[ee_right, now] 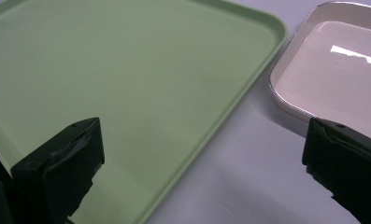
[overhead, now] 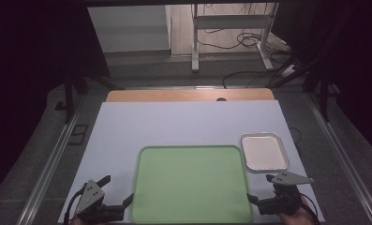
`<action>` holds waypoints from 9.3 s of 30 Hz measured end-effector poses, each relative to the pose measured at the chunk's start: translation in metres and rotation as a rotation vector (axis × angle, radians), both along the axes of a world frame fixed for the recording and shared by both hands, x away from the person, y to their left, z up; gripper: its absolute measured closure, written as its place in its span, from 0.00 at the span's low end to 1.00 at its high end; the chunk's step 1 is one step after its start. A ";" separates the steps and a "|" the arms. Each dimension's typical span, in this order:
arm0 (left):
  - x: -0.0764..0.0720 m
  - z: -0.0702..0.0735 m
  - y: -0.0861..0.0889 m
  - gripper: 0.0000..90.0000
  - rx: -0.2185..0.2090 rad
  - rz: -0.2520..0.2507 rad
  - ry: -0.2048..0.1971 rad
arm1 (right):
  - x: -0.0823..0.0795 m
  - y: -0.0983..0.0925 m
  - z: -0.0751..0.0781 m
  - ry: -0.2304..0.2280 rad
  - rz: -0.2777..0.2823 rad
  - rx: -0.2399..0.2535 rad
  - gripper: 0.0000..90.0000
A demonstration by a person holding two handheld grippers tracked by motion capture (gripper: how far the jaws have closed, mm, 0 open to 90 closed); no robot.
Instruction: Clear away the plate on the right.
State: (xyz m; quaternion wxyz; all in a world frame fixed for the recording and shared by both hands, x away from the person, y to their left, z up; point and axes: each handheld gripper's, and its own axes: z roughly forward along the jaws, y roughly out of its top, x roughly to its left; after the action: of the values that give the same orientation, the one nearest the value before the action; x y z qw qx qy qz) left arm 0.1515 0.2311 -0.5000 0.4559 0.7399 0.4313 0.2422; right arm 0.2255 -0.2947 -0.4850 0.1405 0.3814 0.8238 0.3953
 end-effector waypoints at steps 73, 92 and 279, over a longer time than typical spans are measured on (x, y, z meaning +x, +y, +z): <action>0.000 0.000 0.000 0.03 0.000 -0.011 0.012 | 0.062 -0.026 0.000 -0.083 -0.231 -0.004 0.00; 0.001 0.000 0.001 0.03 -0.002 -0.015 0.012 | 0.085 -0.048 0.000 -0.064 -0.363 -0.056 0.22; 0.001 0.000 -0.003 0.03 0.023 -0.043 0.000 | 0.078 0.104 0.001 0.149 0.123 0.030 0.76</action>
State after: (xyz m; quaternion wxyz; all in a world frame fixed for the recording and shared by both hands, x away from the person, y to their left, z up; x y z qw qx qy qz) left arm 0.1524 0.2282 -0.5001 0.4523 0.7543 0.4124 0.2375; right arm 0.3032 -0.1905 -0.4843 0.0485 0.3606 0.8477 0.3861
